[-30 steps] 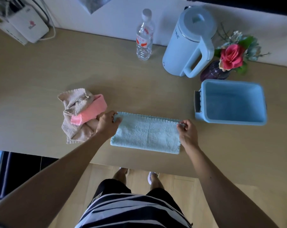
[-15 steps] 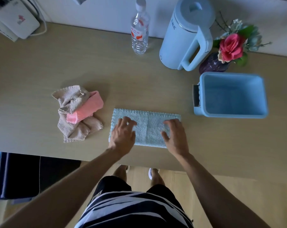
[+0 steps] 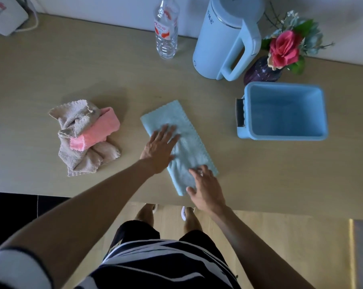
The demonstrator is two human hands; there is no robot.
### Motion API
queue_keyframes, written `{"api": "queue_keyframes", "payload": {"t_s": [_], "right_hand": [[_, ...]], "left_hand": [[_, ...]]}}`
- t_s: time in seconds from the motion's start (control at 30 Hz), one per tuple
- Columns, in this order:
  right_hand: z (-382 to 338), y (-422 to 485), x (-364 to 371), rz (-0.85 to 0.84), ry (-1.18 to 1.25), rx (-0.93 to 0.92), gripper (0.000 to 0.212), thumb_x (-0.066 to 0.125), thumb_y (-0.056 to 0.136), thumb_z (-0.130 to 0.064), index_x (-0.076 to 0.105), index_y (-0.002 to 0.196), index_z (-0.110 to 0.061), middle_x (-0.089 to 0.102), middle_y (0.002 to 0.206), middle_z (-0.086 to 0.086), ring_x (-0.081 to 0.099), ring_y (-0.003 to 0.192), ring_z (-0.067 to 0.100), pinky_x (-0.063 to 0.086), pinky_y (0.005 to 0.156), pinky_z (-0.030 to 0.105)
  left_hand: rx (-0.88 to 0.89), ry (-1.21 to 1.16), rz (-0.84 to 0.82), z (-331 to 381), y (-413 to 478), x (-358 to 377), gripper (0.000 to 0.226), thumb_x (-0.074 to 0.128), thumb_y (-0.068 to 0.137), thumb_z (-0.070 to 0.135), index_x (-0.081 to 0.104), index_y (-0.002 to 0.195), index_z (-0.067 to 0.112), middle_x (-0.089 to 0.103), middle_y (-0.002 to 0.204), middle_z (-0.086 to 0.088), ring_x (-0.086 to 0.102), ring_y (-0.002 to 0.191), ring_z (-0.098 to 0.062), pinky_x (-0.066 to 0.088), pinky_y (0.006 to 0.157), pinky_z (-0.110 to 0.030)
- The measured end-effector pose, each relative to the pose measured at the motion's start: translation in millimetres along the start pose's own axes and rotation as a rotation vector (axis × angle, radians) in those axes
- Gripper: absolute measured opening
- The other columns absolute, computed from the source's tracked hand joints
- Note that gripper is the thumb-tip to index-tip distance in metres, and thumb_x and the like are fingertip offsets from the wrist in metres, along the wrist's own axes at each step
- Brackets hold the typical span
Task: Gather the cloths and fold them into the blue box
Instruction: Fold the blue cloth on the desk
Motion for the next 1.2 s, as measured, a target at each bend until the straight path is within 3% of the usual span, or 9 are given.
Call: {"api": "queue_keyframes", "payload": {"t_s": [0.23, 0.4, 0.63, 0.7, 0.8, 0.87, 0.97, 1.13, 1.2], "right_hand": [[4.6, 4.5, -1.0, 0.0, -0.122, -0.245, 0.055, 0.072, 0.076, -0.009, 0.06, 0.127, -0.024, 0.05, 0.129, 0.0, 0.053, 0.119, 0.02, 0.047, 0.098, 0.035], [13.6, 15.4, -5.4, 0.047, -0.27, -0.288, 0.051, 0.077, 0.069, -0.009, 0.063, 0.116, -0.026, 0.052, 0.126, -0.001, 0.053, 0.118, 0.022, 0.045, 0.101, 0.036], [-3.3, 33.8, -15.2, 0.011, -0.139, -0.229, 0.009, 0.064, 0.086, -0.021, 0.067, 0.093, -0.019, 0.063, 0.096, -0.004, 0.063, 0.092, 0.02, 0.047, 0.087, 0.034], [-10.3, 31.4, -21.5, -0.125, 0.027, -0.153, 0.008, 0.059, 0.093, -0.025, 0.063, 0.092, -0.017, 0.065, 0.086, -0.002, 0.064, 0.08, 0.022, 0.044, 0.073, 0.031], [-11.9, 23.1, -28.6, -0.239, 0.295, -0.097, 0.014, 0.055, 0.097, -0.03, 0.053, 0.086, -0.024, 0.057, 0.071, -0.007, 0.057, 0.065, 0.017, 0.04, 0.06, 0.031], [-10.7, 17.0, -32.7, -0.286, 0.422, -0.086, 0.017, 0.058, 0.095, -0.04, 0.055, 0.091, -0.024, 0.058, 0.074, -0.008, 0.056, 0.066, 0.013, 0.04, 0.06, 0.029], [-8.2, 8.7, -37.4, -0.409, 0.518, -0.034, 0.045, 0.072, 0.079, -0.053, 0.058, 0.115, -0.03, 0.067, 0.099, -0.012, 0.065, 0.089, 0.008, 0.047, 0.071, 0.021], [0.5, 9.8, -44.4, -0.264, 0.491, 0.014, 0.042, 0.071, 0.089, -0.024, 0.056, 0.128, -0.022, 0.059, 0.111, -0.013, 0.059, 0.099, 0.012, 0.042, 0.071, 0.008], [1.8, 15.2, -48.4, -0.223, 0.639, 0.074, 0.042, 0.068, 0.093, -0.024, 0.056, 0.133, -0.019, 0.06, 0.121, -0.012, 0.063, 0.104, 0.013, 0.051, 0.083, 0.016]], "left_hand": [[0.383, 0.127, 0.172, -6.1, -19.7, -14.3, 0.039, 0.075, 0.084, 0.029, 0.066, 0.12, 0.019, 0.056, 0.138, -0.011, 0.05, 0.132, -0.03, 0.045, 0.108, -0.043], [0.497, 0.101, 0.019, 0.6, -58.1, 1.0, 0.05, 0.079, 0.07, 0.038, 0.066, 0.115, 0.021, 0.06, 0.132, -0.008, 0.055, 0.126, -0.026, 0.053, 0.097, -0.038], [0.376, 0.086, -0.11, 3.7, -67.9, 9.5, 0.093, 0.074, 0.059, 0.068, 0.055, 0.134, 0.017, 0.053, 0.14, -0.005, 0.046, 0.135, -0.027, 0.041, 0.111, -0.041], [0.35, 0.017, -0.059, 6.0, -71.2, 7.9, 0.083, 0.076, 0.063, 0.062, 0.056, 0.13, 0.017, 0.058, 0.131, -0.002, 0.052, 0.126, -0.023, 0.042, 0.109, -0.039], [0.242, -0.278, 0.047, 10.1, -76.0, 2.1, 0.033, 0.068, 0.081, 0.041, 0.067, 0.102, 0.016, 0.069, 0.095, -0.002, 0.065, 0.092, -0.025, 0.048, 0.091, -0.039], [0.098, -0.472, 0.032, 9.8, -76.9, 0.0, 0.026, 0.058, 0.09, 0.041, 0.066, 0.088, 0.016, 0.068, 0.077, -0.004, 0.063, 0.072, -0.029, 0.048, 0.071, -0.035], [-0.098, -0.619, -0.02, 4.5, -77.2, -3.2, 0.019, 0.062, 0.094, 0.034, 0.07, 0.099, 0.018, 0.068, 0.076, -0.002, 0.058, 0.067, -0.024, 0.038, 0.063, -0.028], [-0.266, -0.738, -0.118, -2.4, -71.2, -5.8, 0.027, 0.063, 0.094, 0.038, 0.066, 0.09, 0.011, 0.067, 0.078, -0.008, 0.059, 0.066, -0.026, 0.039, 0.055, -0.03], [-0.308, -0.788, -0.127, -6.0, -68.4, -5.6, 0.042, 0.067, 0.084, 0.054, 0.065, 0.087, 0.012, 0.067, 0.076, -0.005, 0.06, 0.063, -0.024, 0.044, 0.055, -0.032]]}}
Point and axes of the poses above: each hand's wrist, its own y-axis towards the middle knuckle, its own x-axis out of the palm, z = x × y, the point moved 3 cm from there along y, towards the middle knuckle
